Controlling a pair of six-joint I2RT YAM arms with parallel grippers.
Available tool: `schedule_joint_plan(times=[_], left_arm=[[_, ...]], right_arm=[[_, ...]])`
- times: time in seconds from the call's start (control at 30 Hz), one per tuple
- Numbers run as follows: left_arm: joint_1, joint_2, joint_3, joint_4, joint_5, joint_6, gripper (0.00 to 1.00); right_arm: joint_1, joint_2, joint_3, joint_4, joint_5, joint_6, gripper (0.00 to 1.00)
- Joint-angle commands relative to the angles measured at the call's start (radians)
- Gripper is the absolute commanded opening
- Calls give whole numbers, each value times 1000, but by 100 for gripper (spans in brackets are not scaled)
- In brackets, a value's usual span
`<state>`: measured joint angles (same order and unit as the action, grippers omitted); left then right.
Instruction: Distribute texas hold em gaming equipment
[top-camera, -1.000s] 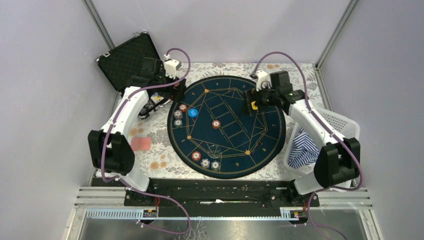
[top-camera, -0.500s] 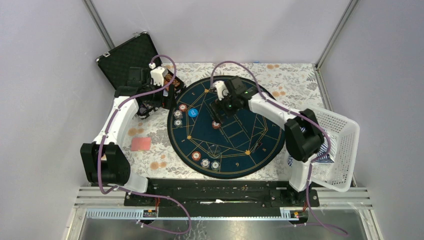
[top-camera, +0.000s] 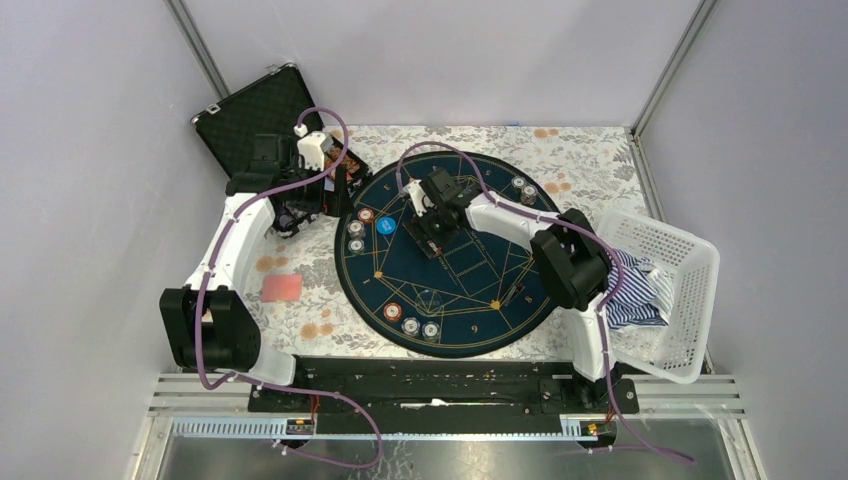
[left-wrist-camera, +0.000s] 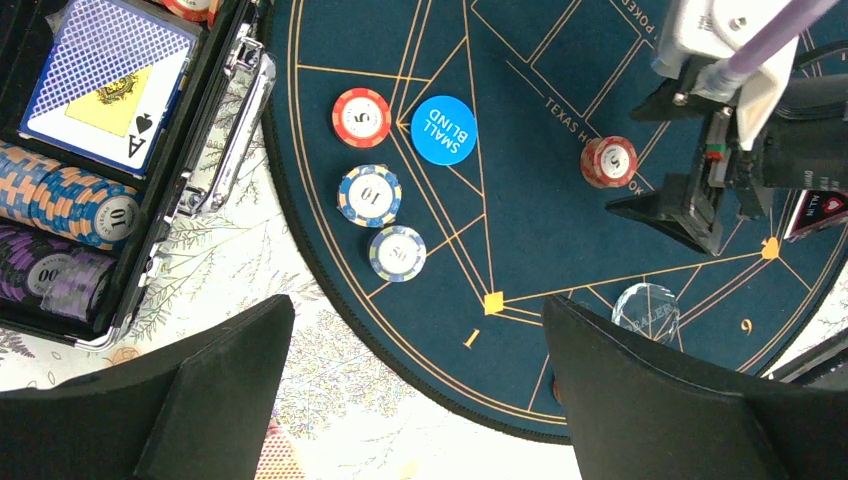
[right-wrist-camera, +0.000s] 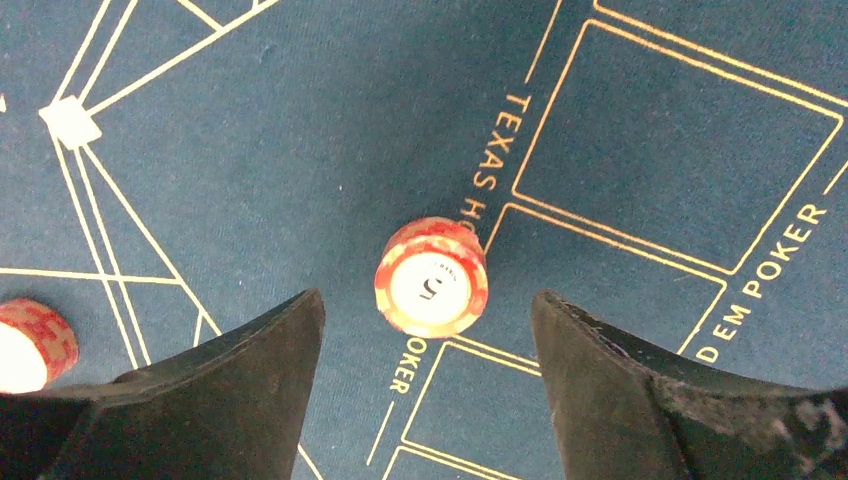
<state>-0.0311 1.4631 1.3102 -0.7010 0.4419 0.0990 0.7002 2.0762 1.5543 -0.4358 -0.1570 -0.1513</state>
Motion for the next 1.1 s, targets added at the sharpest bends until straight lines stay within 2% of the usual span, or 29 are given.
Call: schedule_joint_plan(times=[0.0, 0.5, 0.67, 0.87, 1.07], left_arm=[[5, -7, 4, 44, 32, -11, 99], [6, -10, 6, 43, 48, -10, 99], [6, -12, 7, 44, 46, -11, 99], [6, -12, 8, 44, 46, -12, 99], [6, -13, 6, 43, 49, -9, 99]], right_arm=[[12, 38, 77, 1, 35, 10, 80], [29, 90, 96, -31, 52, 12, 64], [28, 67, 75, -41, 53, 6, 60], [28, 15, 51, -54, 62, -10, 46], [18, -78, 64, -101, 49, -30, 43]])
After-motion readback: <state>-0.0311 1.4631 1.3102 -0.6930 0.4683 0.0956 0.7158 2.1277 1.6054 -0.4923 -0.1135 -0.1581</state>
